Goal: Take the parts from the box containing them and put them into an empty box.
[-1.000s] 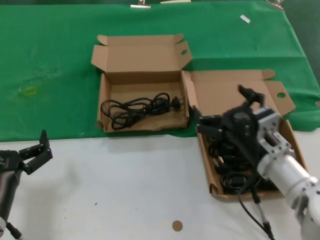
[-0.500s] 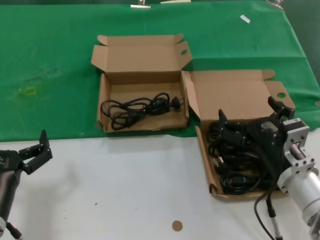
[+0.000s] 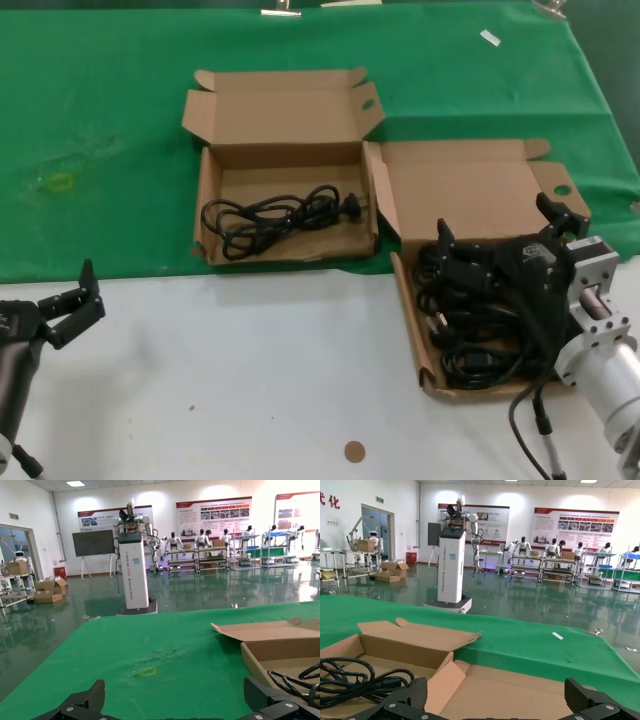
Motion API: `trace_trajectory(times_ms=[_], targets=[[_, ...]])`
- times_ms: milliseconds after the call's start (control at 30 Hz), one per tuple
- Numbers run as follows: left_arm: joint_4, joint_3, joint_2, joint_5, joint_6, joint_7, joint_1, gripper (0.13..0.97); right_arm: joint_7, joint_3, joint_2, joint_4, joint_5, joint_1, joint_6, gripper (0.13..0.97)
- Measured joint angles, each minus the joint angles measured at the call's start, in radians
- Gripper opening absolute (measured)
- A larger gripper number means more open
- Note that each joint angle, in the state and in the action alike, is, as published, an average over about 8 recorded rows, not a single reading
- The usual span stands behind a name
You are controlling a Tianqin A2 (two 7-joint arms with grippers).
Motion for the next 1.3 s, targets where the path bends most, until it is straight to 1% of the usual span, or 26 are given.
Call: trace_trajectory(times_ms=[1300], targets=[[0.0,0.0,0.0,0.0,0.0,0.0,0.0,0.966,0.0,0.0,0.0,0.0,0.0,0.0,0.0,0.966]])
